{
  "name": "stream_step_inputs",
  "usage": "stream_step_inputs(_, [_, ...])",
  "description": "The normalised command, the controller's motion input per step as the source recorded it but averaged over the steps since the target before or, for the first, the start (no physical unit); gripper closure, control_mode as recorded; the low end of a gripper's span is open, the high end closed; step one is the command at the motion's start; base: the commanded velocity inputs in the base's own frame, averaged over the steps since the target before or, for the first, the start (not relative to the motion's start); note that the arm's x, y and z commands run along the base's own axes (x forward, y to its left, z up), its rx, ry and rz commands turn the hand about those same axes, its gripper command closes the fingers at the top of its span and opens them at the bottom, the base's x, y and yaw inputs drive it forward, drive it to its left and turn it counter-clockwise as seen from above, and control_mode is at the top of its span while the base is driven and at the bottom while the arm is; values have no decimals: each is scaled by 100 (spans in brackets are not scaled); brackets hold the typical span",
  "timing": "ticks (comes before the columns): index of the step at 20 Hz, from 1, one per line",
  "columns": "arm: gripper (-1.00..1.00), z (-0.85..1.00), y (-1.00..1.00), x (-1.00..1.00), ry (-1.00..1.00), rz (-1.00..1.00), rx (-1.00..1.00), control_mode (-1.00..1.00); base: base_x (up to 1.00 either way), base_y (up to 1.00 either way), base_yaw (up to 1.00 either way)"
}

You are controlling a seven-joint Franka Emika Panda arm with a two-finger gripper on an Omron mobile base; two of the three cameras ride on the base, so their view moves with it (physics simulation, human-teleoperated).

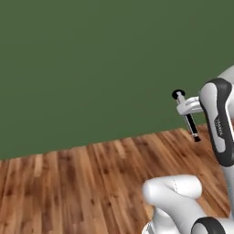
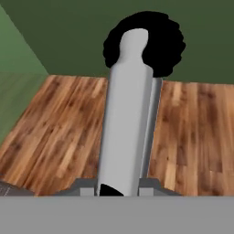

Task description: Take the tongs from the drawer on the left and place them on the dining counter next to the tray containing the kebab skewer.

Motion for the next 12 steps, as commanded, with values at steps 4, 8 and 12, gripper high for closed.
stream_step_inputs(4, [100,0,0,0,0,0,0,100,100,-3,-44])
stream_step_inputs(8, [100,0,0,0,0,0,0,100,100,-18,-60])
stream_step_inputs(12, [100,0,0,0,0,0,0,100,100,-7,-65])
